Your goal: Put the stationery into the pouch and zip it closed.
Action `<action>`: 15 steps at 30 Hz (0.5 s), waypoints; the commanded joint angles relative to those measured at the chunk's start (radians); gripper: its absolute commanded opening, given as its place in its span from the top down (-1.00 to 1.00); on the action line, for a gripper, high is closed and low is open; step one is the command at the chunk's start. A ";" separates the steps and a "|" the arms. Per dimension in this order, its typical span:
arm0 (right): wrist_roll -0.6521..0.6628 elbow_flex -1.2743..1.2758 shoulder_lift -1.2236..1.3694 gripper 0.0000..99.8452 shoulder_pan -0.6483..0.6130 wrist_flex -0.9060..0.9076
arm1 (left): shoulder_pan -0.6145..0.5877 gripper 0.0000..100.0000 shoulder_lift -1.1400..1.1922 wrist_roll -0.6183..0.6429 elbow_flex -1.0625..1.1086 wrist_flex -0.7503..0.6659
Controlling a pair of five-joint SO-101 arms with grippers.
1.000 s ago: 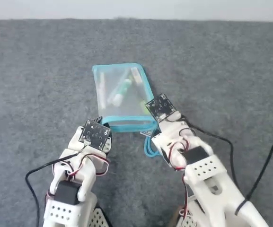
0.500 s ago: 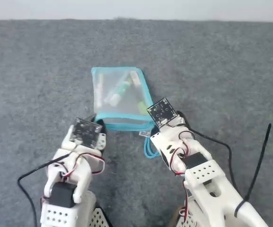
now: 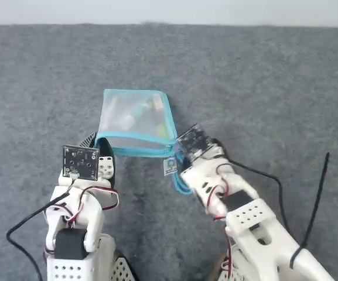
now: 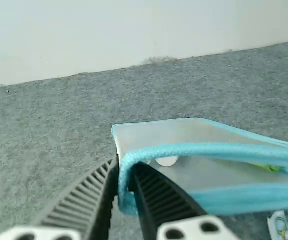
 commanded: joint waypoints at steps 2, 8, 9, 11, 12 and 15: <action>-0.002 -0.006 -0.048 0.39 -0.087 -0.038 | -0.008 0.98 -0.025 0.018 -0.071 -0.057; -0.034 -0.080 -0.007 0.39 -0.101 -0.143 | -0.014 0.98 -0.025 0.018 -0.068 -0.054; -0.055 -0.098 0.015 0.39 -0.102 -0.151 | -0.014 0.98 -0.025 0.018 -0.068 -0.054; -0.080 -0.143 0.074 0.39 -0.101 -0.166 | -0.014 0.98 -0.025 0.018 -0.068 -0.054; -0.089 -0.172 0.111 0.39 -0.101 -0.173 | -0.014 0.98 -0.025 0.018 -0.068 -0.054; -0.092 -0.264 0.226 0.39 -0.101 -0.174 | -0.014 0.98 -0.025 0.018 -0.059 -0.054</action>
